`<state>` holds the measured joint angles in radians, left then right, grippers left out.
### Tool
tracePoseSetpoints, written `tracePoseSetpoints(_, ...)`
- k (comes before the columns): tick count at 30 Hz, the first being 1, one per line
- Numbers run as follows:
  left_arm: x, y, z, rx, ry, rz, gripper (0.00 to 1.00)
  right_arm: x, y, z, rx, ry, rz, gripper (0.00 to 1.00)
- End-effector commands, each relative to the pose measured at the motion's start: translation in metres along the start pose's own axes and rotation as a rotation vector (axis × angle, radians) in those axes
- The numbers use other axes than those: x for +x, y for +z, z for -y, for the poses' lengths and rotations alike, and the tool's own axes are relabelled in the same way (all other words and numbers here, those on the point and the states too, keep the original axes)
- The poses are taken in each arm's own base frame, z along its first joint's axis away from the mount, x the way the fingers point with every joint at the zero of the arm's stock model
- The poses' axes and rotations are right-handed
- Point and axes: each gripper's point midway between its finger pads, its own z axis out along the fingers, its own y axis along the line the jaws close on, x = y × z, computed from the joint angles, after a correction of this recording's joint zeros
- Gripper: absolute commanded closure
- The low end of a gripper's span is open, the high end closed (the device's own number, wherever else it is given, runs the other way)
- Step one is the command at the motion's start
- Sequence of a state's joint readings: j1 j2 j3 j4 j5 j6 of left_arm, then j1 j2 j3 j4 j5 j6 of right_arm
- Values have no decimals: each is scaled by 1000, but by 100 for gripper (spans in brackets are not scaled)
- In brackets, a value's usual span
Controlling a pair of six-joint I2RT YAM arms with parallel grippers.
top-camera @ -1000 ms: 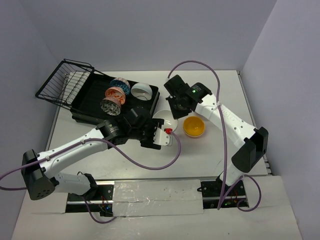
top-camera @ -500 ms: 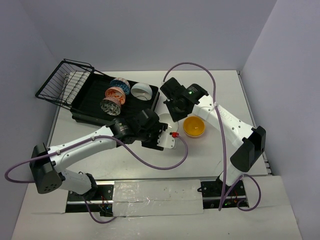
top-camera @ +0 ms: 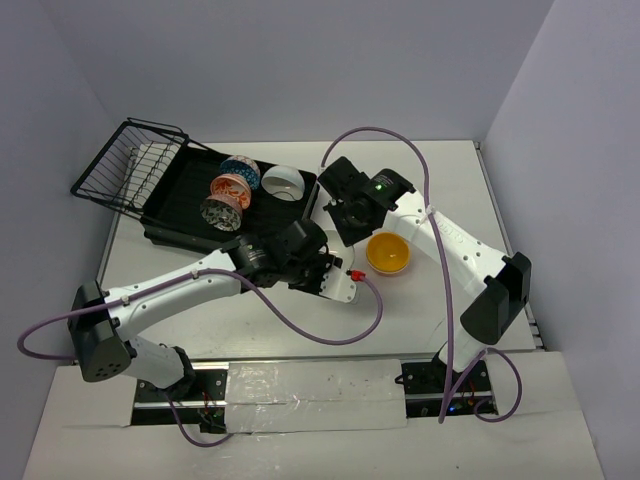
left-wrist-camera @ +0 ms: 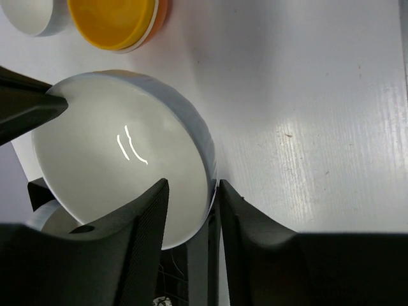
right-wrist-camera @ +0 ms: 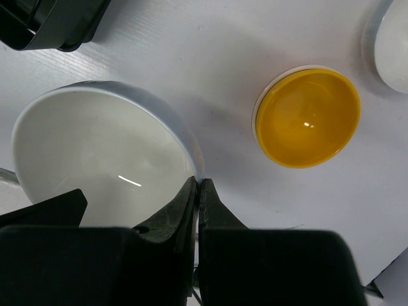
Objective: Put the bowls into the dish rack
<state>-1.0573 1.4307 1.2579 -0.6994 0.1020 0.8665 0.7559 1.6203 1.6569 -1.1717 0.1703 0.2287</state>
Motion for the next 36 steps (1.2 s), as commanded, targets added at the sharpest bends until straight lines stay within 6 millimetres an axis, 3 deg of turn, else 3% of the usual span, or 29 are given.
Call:
tracePoseSetpoints(1, -18, -4, 1, 35, 24, 64, 59, -16, -15, -10, -56, -7, 74, 100)
tracePoseSetpoints(12, -12, 4, 6, 66, 11, 32, 78, -20, -16, -8, -45, -13, 82, 100)
tracePoseSetpoints(19, -15, 7, 7, 83, 5, 38, 100, -19, -16, -8, -45, -21, 81, 100)
tracePoseSetpoints(26, -16, 5, 4, 74, 1, 36, 100, -14, -14, -9, -55, -42, 68, 100)
tracePoseSetpoints(29, -18, 3, 4, 74, -2, 50, 100, -9, -11, -8, -53, -49, 56, 71)
tracePoseSetpoints(30, -19, 1, 3, 62, -4, 52, 100, -6, -9, -8, -54, -53, 43, 53)
tracePoseSetpoints(32, -16, 3, 3, 53, -11, 45, 100, -3, -8, -8, -51, -52, 31, 36)
tracePoseSetpoints(36, -14, 1, 2, 33, -20, 45, 100, -3, -11, -5, -46, -47, 35, 22)
